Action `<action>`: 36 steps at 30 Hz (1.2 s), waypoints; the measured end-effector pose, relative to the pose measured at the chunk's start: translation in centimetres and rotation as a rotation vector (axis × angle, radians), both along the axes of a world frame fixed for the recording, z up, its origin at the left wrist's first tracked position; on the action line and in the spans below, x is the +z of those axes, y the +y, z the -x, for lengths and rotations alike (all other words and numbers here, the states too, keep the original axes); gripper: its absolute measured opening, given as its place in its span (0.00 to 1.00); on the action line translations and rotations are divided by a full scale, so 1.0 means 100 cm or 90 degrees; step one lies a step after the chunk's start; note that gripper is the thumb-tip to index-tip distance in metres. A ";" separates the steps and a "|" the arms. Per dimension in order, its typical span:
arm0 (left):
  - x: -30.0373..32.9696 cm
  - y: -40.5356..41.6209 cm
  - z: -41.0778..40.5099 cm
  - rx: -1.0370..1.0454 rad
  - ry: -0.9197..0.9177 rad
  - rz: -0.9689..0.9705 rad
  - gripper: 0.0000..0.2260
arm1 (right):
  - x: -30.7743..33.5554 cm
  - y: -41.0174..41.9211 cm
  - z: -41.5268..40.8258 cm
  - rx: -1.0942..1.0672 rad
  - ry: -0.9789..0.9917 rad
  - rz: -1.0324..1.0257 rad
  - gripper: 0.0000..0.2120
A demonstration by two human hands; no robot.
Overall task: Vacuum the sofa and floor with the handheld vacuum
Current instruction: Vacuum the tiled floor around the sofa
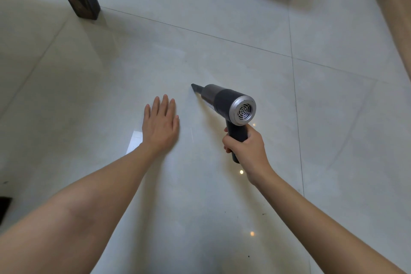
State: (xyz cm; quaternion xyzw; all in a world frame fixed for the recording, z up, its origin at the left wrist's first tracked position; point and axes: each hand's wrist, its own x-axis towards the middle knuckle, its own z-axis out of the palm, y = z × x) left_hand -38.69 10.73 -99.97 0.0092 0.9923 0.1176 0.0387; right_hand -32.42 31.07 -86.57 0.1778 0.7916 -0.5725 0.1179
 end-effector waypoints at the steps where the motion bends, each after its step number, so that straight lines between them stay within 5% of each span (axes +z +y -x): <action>1: 0.001 -0.003 0.004 -0.002 0.005 -0.001 0.25 | -0.001 -0.003 0.007 0.001 0.007 0.003 0.10; 36: -0.008 -0.023 0.061 -0.098 -0.009 0.021 0.25 | -0.006 -0.029 0.114 -0.135 0.076 -0.031 0.05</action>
